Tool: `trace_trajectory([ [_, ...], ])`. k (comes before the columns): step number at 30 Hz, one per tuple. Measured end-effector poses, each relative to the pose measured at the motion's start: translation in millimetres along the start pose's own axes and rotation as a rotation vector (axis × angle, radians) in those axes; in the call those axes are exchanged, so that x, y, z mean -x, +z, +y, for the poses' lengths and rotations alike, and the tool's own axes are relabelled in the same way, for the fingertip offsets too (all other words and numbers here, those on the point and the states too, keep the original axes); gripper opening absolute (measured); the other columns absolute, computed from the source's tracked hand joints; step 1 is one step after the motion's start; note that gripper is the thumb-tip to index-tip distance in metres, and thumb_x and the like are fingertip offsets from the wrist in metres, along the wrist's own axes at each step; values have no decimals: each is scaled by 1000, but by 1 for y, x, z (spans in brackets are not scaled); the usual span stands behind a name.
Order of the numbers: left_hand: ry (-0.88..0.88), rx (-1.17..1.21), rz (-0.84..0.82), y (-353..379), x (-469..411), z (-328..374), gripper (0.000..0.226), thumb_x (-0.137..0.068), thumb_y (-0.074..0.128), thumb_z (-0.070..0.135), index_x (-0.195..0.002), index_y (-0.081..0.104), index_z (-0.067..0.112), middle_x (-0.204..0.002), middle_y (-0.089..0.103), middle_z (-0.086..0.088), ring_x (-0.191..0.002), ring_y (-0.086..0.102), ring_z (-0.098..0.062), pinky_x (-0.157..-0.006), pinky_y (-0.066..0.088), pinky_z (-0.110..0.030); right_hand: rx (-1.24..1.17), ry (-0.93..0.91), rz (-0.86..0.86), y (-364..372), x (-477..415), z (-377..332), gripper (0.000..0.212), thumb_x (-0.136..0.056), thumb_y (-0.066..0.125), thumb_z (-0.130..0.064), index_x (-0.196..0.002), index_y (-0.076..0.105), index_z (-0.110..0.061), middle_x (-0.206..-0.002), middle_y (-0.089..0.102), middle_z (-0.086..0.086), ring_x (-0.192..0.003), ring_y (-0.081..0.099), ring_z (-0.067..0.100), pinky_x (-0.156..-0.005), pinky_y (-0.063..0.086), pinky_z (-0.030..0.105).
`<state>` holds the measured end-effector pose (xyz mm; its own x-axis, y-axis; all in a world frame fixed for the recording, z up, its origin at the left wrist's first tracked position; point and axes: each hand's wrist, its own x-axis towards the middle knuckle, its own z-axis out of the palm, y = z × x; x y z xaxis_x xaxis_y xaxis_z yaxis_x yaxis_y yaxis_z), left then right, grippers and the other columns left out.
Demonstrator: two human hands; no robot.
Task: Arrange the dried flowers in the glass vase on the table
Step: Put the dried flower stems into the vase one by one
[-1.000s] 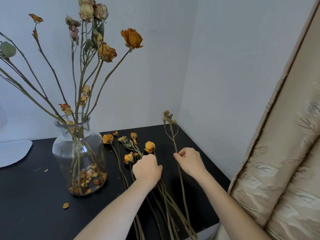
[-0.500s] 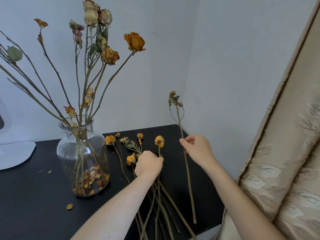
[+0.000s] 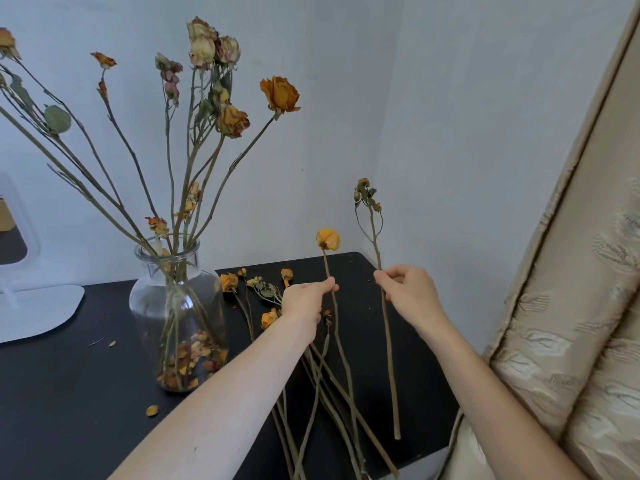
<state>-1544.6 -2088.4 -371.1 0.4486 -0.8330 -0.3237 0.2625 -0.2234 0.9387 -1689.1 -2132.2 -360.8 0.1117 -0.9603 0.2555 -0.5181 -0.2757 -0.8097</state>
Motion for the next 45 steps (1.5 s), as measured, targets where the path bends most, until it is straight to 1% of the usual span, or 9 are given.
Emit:
trace_trajectory([
  [2,-40,73,-26,0,3,5,15,-86,65,24,-88,71,10,-54,30,3,-46,22,-8,-37,24,-16,-11,6,5,-2,0,-1,22,-91,55,-28,-89,66,-9,-81,64,7,-75,59,15,-62,43,19],
  [9,-64,299,-200,-3,23,24,18,-92,56,26,-95,68,14,-42,26,9,-42,21,-6,-36,21,-13,-104,11,59,-6,0,-4,20,-90,55,-28,-86,66,-12,-72,60,-2,-70,56,9,-60,40,17],
  [15,212,211,-270,-28,55,19,14,-94,52,23,-95,62,14,-49,34,8,-45,29,-6,-41,29,-15,-293,40,75,-16,-4,-17,16,-89,57,-25,-80,66,-15,-54,48,-11,-49,43,4,-51,32,18],
  [20,378,225,-332,-63,90,21,14,-92,53,20,-94,64,12,-59,43,4,-52,38,-7,-47,37,-17,-334,49,44,-11,0,-34,18,-90,56,-25,-75,64,-17,-51,47,-8,-40,41,2,-42,35,14],
  [25,567,279,-395,-114,133,26,18,-85,56,30,-88,67,15,-63,48,2,-53,40,-8,-48,39,-17,-379,13,4,-1,9,-55,16,-90,55,-24,-79,64,-16,-52,47,-7,-40,43,1,-43,37,14],
  [29,811,256,-236,-170,162,34,31,-75,69,47,-87,64,18,-59,49,3,-50,41,-7,-46,39,-16,-410,-38,-35,8,19,-72,14,-90,56,-22,-83,64,-13,-56,46,-5,-49,42,7,-48,34,18],
  [33,1061,145,44,-215,179,59,15,-89,53,34,-78,63,29,-58,50,10,-49,39,-2,-45,34,-12,-415,-61,-77,23,27,-85,14,-90,55,-23,-84,63,-13,-59,47,-5,-53,42,9,-52,33,21],
  [40,1239,133,200,-228,202,111,22,-95,44,26,-77,57,30,-56,47,10,-50,37,-5,-48,34,-14,-407,-92,-154,48,36,-104,12,-90,55,-25,-91,62,-15,-66,49,-7,-61,46,7,-56,34,21],
  [45,1240,117,246,-212,200,133,21,-98,44,24,-79,54,25,-55,47,13,-51,37,-5,-51,37,-15,-388,-123,-164,52,38,-109,12,-90,55,-26,-89,62,-16,-69,52,-6,-63,47,6,-59,35,20],
])
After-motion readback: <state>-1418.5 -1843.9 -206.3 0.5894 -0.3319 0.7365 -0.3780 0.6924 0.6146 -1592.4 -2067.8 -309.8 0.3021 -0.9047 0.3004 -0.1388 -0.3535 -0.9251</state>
